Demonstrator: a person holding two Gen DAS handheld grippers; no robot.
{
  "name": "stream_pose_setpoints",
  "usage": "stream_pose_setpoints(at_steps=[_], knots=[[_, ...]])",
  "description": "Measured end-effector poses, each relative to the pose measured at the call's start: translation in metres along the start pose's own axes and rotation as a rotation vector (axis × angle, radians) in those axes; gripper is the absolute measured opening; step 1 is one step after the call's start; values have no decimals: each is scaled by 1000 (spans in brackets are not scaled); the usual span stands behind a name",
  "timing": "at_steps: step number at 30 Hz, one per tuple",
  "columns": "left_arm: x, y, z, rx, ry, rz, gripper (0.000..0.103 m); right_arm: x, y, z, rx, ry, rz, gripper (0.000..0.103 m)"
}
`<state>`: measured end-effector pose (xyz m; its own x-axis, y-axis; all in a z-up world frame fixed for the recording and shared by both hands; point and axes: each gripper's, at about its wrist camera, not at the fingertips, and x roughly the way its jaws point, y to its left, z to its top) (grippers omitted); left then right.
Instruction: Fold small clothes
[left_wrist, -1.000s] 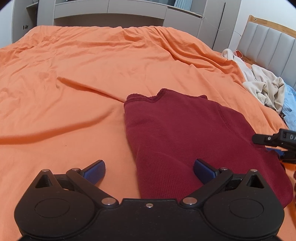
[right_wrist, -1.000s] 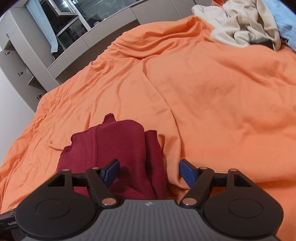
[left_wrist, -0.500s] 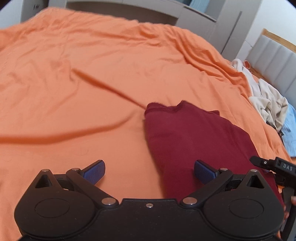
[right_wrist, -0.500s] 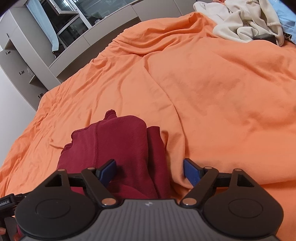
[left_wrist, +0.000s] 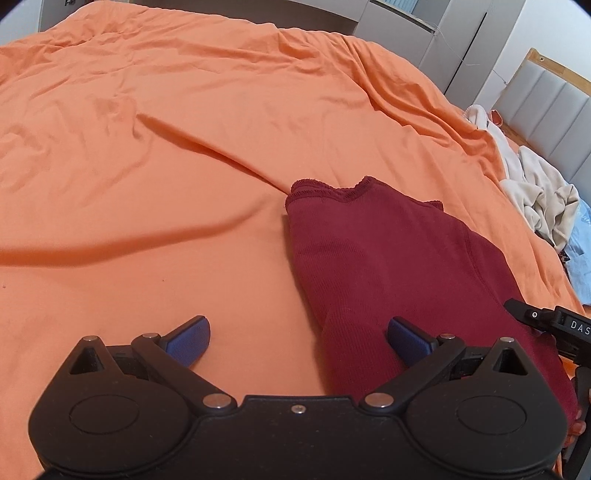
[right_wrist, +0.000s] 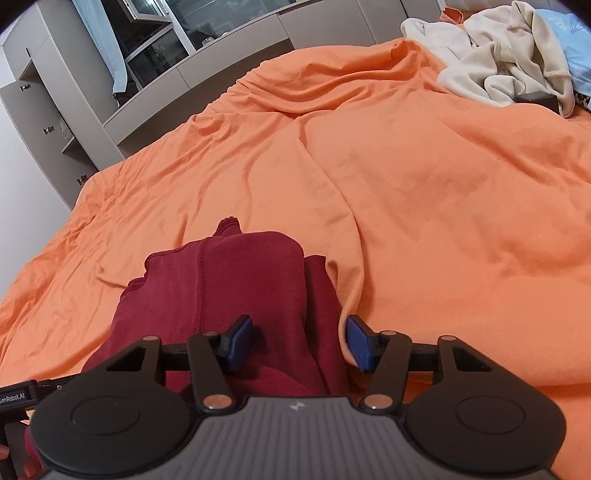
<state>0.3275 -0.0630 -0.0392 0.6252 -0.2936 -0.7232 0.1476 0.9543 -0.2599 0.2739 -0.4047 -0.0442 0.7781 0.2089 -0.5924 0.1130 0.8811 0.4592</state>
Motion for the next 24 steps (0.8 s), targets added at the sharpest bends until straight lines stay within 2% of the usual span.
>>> stream_pose_setpoints(at_steps=[24], knots=[[6,-11,-9,47,-16,-21,102,2,2,-3,-13,1,-16,62]])
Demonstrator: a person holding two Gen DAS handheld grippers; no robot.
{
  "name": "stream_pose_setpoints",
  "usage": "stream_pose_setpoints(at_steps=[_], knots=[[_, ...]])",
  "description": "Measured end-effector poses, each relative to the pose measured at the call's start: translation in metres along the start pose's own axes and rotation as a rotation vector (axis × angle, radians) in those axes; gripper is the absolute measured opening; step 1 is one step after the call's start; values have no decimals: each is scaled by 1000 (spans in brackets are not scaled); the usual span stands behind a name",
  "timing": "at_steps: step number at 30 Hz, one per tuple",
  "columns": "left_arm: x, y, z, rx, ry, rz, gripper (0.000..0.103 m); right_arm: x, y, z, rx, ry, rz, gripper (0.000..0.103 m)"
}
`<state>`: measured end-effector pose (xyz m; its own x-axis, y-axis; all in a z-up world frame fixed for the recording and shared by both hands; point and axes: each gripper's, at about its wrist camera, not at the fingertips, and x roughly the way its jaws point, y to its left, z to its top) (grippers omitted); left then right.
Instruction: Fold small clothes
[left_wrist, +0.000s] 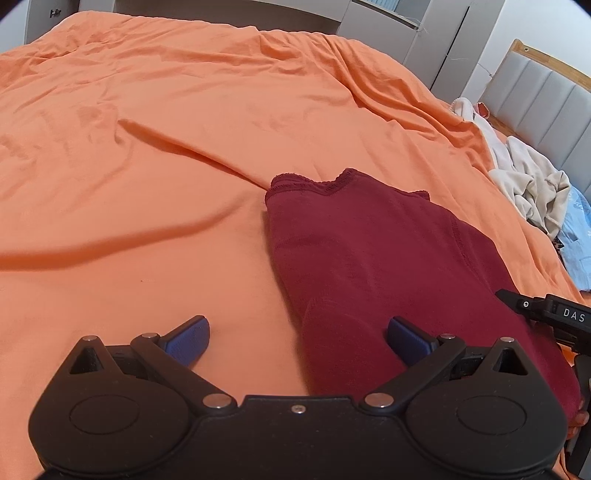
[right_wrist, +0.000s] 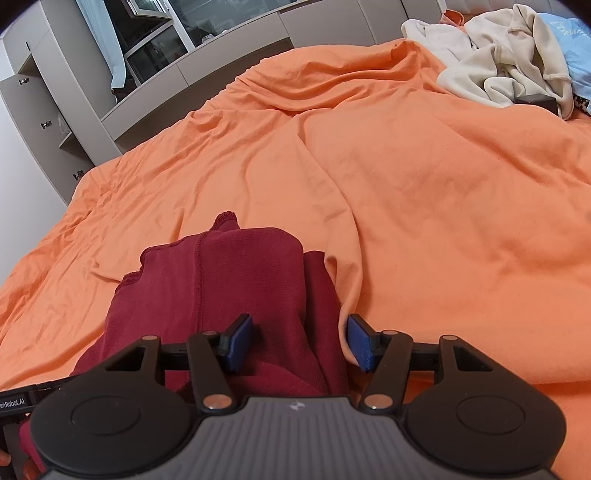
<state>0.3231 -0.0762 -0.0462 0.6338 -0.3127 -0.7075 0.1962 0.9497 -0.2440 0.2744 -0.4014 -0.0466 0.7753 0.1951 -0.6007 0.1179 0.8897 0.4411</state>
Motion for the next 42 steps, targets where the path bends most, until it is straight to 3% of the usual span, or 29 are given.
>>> stream_pose_setpoints(at_steps=[21,24,32,42], knots=[[0,-2,0,11,-3,-25,102,-1,3,-2,-20,-11,-11,61],[-1,-2,0,15,-4,-50,95,-2,6,-3,-34,-15,-17,58],[-2,-4,-2,-12,3,-151,60,-6,10,-3,-62,-31,-30,48],[-1,-7,-3,-22,3,-164,58,-10,15,1,-132,-63,-47,51]])
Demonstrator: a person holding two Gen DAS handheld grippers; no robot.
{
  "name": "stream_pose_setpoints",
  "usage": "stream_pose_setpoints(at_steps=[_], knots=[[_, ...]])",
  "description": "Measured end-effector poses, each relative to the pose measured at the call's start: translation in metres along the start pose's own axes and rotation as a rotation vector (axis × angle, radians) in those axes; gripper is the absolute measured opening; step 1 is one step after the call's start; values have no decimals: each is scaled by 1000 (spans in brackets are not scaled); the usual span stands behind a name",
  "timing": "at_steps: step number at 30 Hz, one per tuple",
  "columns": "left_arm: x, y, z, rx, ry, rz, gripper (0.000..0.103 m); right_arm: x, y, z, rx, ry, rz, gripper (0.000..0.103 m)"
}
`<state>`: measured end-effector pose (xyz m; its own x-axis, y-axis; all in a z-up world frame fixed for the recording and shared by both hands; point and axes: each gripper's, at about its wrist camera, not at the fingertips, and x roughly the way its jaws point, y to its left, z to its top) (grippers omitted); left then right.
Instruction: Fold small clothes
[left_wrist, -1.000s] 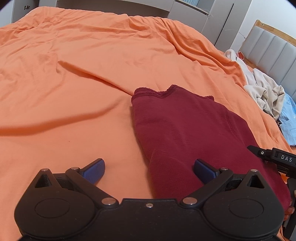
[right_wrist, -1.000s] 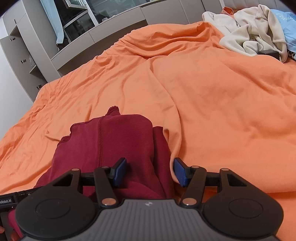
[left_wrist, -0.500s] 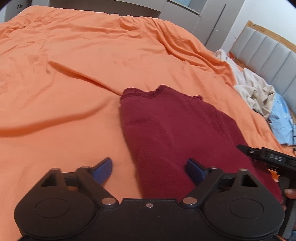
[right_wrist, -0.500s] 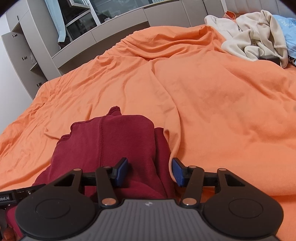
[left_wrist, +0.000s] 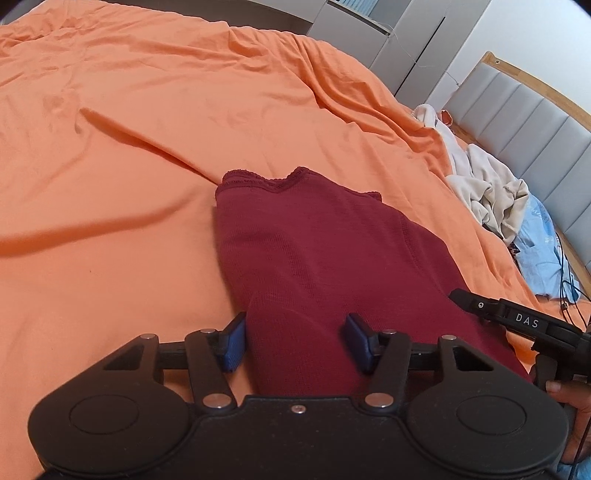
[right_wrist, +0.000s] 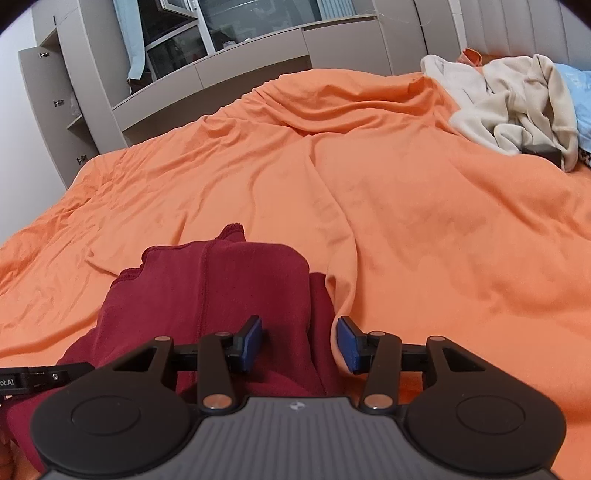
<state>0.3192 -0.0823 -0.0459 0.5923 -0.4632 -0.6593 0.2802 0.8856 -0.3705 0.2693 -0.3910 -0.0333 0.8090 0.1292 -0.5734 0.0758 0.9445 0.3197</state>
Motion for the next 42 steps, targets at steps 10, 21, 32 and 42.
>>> stream_pose_setpoints(at_steps=[10,21,32,42], knots=[[0,0,0,0,0,0,58,6,-17,26,20,-50,139,54],[0,1,0,0,0,-1,59,32,-29,11,110,106,160,52],[-1,-1,2,18,-16,6,48,6,4,11,-39,8,144,15],[-18,-2,17,-8,-84,-41,26,-25,31,31,-23,-139,233,14]])
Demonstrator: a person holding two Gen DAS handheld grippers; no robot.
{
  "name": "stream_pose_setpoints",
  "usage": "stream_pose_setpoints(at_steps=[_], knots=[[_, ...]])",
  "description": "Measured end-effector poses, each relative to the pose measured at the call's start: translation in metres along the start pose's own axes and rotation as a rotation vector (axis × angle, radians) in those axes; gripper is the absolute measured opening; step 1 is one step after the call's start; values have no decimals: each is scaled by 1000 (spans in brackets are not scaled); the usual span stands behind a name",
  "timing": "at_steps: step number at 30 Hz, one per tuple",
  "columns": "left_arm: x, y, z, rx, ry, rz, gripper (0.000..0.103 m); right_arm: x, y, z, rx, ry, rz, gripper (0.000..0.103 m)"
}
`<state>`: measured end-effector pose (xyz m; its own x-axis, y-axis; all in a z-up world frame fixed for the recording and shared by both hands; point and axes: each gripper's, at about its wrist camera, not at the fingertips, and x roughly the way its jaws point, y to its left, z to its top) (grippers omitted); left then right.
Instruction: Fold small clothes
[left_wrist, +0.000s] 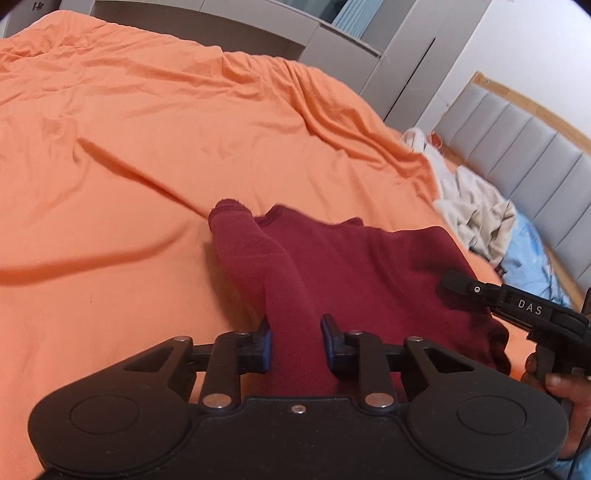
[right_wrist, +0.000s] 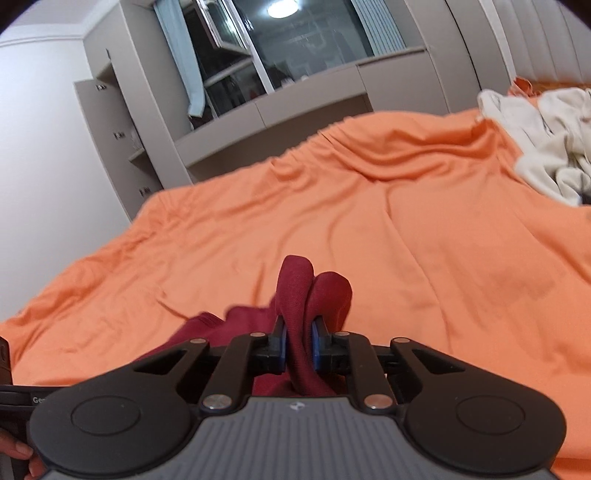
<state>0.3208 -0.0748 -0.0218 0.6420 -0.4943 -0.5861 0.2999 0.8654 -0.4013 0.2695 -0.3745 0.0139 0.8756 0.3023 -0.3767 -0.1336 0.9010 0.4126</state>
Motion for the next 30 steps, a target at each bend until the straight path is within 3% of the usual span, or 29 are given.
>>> stream_pose_setpoints(at_steps=[5,9,14,17,21,30], knots=[[-24,-2,13,16,-74,-14,24,5,29,13,-50,-55,63,14],[-53,-3,26,98,-161,73,24,23,56,19,-83,-82,127,14],[-81,13,37,111,-213,175,24,58,82,15,-148,-35,156,14],[-80,29,38,80,-195,235,24,75,87,2,-179,17,132,14],[-55,37,28,101,-105,303,25,90,79,-16,-213,82,41,15],[-26,31,13,227,-22,428,34,98,62,-33,-184,142,1,17]])
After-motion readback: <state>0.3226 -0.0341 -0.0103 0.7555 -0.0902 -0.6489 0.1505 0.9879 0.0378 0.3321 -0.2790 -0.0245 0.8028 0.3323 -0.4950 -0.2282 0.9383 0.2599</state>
